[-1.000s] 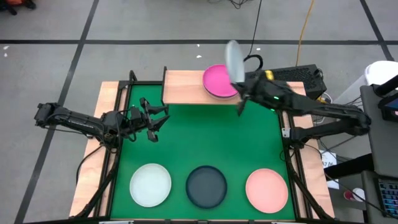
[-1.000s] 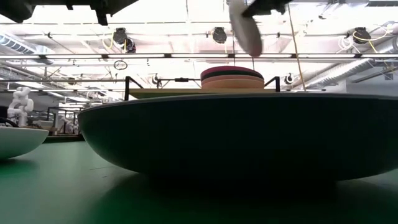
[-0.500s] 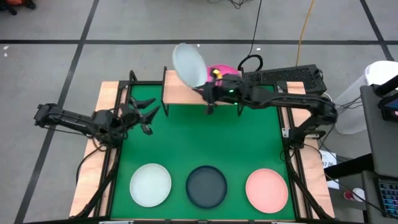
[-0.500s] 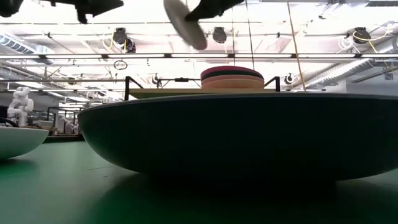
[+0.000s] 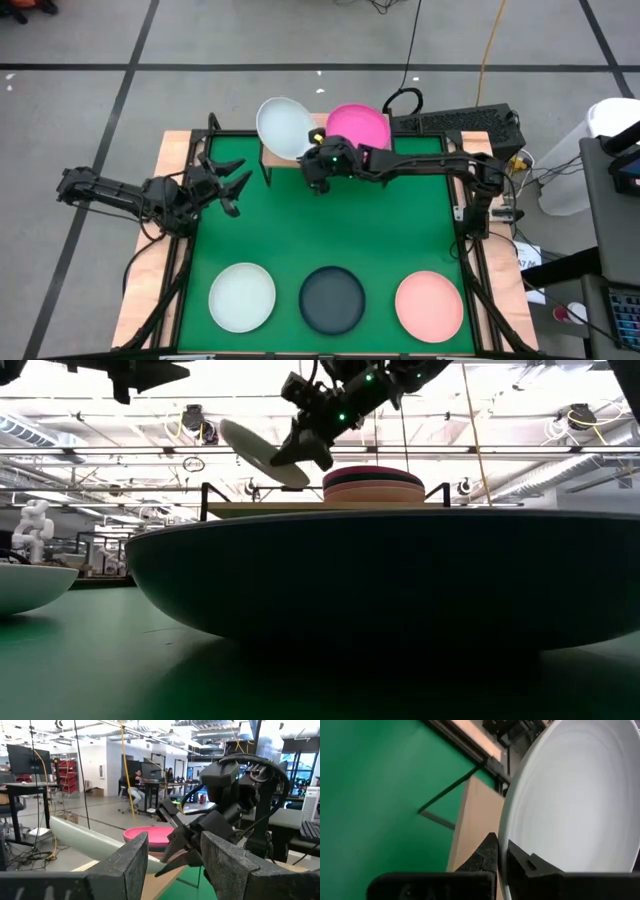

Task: Place and stack plates onto a shelf
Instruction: Put the white plate on the shelf

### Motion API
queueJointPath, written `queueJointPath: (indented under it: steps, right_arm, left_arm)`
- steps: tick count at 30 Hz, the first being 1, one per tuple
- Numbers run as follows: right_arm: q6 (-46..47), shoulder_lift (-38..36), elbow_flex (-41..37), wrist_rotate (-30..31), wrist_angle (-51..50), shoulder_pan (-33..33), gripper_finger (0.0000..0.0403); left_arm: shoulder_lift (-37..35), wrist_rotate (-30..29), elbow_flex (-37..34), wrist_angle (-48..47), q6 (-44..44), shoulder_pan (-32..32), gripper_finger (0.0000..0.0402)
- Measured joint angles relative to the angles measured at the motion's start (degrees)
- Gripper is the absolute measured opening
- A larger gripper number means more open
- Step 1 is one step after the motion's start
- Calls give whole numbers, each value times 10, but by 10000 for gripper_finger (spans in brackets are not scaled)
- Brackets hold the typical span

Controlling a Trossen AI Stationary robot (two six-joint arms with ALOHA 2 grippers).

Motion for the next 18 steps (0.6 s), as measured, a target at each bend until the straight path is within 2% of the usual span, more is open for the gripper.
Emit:
queueJointPath:
  steps: [18]
  right_arm:
    - [17, 6, -2, -1, -42, -27, 0]
  left_arm:
    - [4, 0, 0, 4, -7, 0, 188]
